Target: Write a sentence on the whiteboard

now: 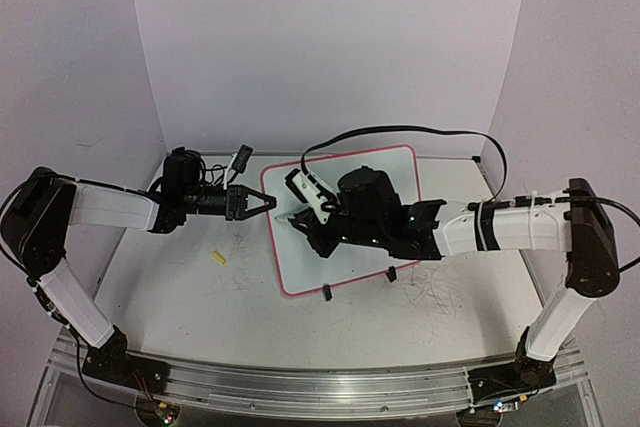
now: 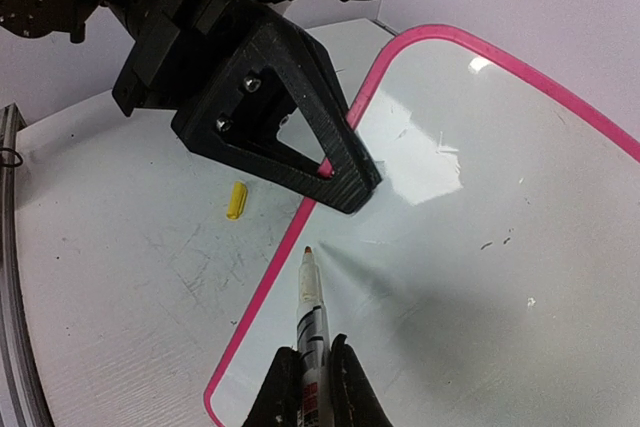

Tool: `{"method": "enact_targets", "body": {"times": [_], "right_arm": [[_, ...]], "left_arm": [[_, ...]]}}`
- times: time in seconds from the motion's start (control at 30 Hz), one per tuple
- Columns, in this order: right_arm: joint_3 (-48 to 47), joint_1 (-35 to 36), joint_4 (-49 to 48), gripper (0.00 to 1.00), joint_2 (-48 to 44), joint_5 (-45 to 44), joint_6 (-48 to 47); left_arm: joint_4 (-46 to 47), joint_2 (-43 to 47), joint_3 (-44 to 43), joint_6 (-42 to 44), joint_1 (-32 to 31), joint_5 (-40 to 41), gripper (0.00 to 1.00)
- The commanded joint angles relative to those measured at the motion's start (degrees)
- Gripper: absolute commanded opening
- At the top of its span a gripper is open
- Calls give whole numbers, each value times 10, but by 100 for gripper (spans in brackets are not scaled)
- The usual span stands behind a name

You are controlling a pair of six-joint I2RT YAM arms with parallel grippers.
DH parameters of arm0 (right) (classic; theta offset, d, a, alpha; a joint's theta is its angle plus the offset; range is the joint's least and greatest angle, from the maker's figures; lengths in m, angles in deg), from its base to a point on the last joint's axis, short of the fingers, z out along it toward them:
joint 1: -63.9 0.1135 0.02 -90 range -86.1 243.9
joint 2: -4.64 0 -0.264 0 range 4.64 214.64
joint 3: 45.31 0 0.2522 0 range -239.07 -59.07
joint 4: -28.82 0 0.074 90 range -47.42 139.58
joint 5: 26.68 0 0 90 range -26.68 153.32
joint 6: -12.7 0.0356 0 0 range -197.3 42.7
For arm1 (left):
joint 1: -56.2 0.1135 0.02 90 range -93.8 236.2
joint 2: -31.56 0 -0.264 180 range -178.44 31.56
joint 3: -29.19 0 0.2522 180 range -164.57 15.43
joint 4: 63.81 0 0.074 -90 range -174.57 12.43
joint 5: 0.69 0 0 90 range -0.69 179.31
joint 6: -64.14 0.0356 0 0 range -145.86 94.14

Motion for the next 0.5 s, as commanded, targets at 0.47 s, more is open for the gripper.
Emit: {"method": "enact_targets", "body": {"times": [0.47], "right_arm": [[-28, 4, -23, 0, 23, -26, 7]], "left_arm": [[24, -5, -7, -3, 1, -19, 0]]}}
